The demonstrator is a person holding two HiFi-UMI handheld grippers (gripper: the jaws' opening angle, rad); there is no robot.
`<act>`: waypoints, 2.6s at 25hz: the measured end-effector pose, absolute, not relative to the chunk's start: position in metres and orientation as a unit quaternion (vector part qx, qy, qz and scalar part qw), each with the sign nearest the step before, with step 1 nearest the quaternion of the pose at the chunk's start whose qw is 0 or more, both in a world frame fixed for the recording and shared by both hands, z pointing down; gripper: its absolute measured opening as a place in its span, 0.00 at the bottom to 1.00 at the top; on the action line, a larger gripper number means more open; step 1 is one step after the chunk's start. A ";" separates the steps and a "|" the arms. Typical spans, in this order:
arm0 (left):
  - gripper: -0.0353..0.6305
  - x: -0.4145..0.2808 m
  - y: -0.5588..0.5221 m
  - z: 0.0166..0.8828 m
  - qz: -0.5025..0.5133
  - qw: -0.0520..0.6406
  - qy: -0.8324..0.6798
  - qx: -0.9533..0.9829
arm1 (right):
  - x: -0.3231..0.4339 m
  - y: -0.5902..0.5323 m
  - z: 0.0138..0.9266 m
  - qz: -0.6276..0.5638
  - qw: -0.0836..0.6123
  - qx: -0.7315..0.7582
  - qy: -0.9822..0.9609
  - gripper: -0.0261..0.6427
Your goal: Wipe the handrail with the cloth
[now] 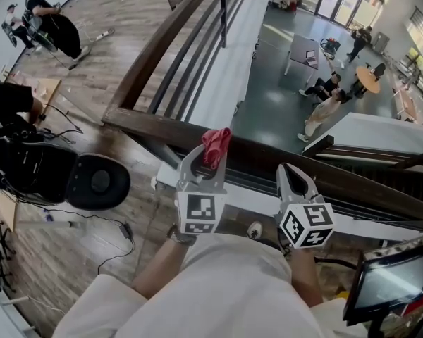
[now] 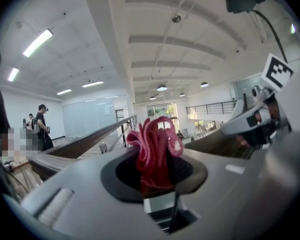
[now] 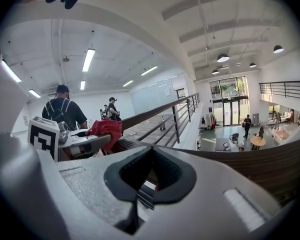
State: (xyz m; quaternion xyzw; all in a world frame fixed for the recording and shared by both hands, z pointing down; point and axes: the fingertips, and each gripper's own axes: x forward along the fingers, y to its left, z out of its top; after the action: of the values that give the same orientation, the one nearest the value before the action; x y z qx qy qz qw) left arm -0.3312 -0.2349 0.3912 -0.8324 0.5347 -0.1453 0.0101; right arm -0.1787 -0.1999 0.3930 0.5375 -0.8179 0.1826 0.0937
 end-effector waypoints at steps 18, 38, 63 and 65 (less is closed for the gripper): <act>0.23 -0.318 -0.257 0.377 -0.158 -0.007 0.505 -0.849 | -0.173 -0.192 0.391 0.191 0.087 0.544 -0.812 0.04; 0.23 -0.299 -0.232 0.388 -0.164 -0.063 0.475 -0.862 | -0.163 -0.194 0.402 0.200 0.076 0.543 -0.812 0.04; 0.23 -0.207 -0.201 0.401 -0.156 -0.093 0.443 -0.878 | -0.090 -0.179 0.398 0.176 0.090 0.543 -0.816 0.04; 0.23 -0.208 -0.200 0.400 -0.155 -0.094 0.455 -0.872 | -0.082 -0.176 0.395 0.172 0.087 0.544 -0.816 0.04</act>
State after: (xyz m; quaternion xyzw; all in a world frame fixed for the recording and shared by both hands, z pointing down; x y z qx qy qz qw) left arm -0.2075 -0.1997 0.3997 -0.8716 0.4554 -0.1551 -0.0943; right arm -0.0822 -0.1763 0.3951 0.5444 -0.8164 0.1716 0.0873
